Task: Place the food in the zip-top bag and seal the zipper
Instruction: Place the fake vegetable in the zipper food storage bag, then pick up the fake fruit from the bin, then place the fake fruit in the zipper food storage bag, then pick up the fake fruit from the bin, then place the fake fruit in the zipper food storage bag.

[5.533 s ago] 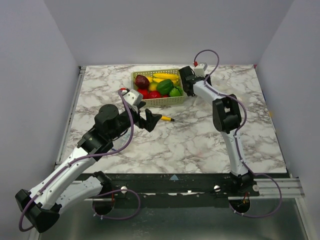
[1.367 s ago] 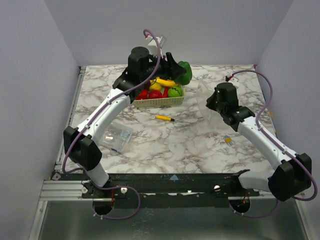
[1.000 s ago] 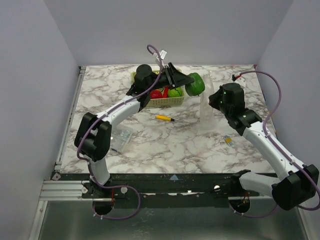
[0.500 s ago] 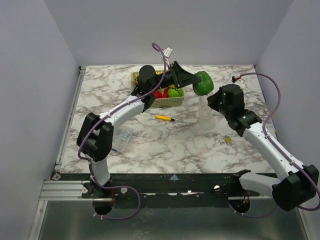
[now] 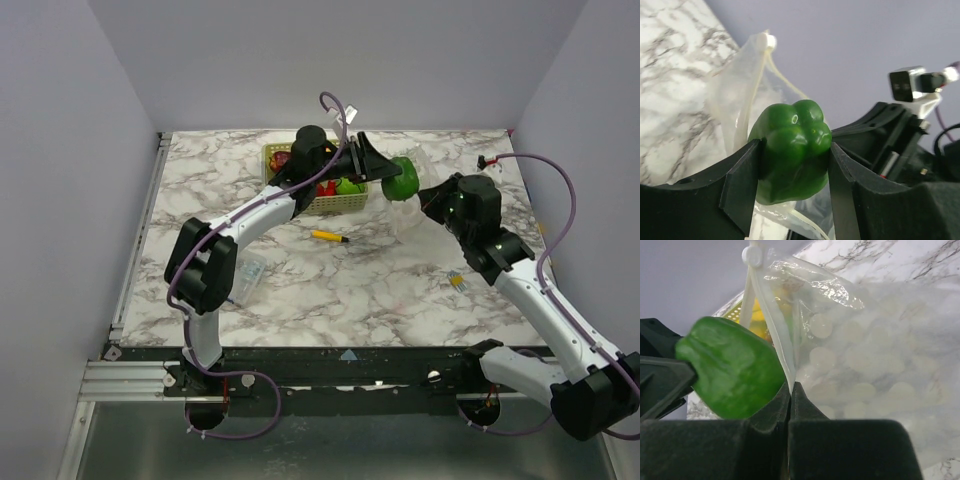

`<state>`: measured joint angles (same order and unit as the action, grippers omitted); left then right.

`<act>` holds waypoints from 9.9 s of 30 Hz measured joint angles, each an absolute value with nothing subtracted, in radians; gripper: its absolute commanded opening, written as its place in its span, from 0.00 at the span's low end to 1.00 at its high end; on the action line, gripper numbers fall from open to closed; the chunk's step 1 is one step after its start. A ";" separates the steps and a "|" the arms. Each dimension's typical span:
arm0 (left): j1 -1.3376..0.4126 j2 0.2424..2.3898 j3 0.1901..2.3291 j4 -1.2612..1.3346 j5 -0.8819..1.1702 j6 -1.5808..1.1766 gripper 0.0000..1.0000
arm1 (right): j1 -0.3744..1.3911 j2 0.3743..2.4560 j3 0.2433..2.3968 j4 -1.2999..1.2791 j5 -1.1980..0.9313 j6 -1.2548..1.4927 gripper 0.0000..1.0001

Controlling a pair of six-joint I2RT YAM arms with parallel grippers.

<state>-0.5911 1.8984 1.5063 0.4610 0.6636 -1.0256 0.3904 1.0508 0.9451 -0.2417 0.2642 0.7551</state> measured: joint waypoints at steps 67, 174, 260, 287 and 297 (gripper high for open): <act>-0.451 1.916 1.716 -0.100 0.145 -0.596 0.68 | 0.390 1.074 0.915 -0.192 0.262 0.780 0.01; -0.700 1.763 1.500 0.152 0.338 -0.752 0.86 | 0.386 1.085 0.943 -0.233 0.310 0.767 0.01; -0.257 2.173 1.940 -0.660 -0.204 -1.398 0.81 | 0.386 1.162 0.939 -0.225 0.302 0.767 0.01; -0.345 2.011 1.846 -0.618 -0.159 -1.185 0.37 | 0.386 1.240 1.077 -0.257 0.325 0.476 0.01; -0.404 1.670 1.512 -0.306 0.293 -0.947 0.26 | 0.386 1.271 1.074 -0.247 0.122 0.362 0.01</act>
<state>-0.4042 1.6695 1.5120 -0.3058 0.2928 -0.9474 0.3859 1.2709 1.0744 -0.2466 0.1219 0.3622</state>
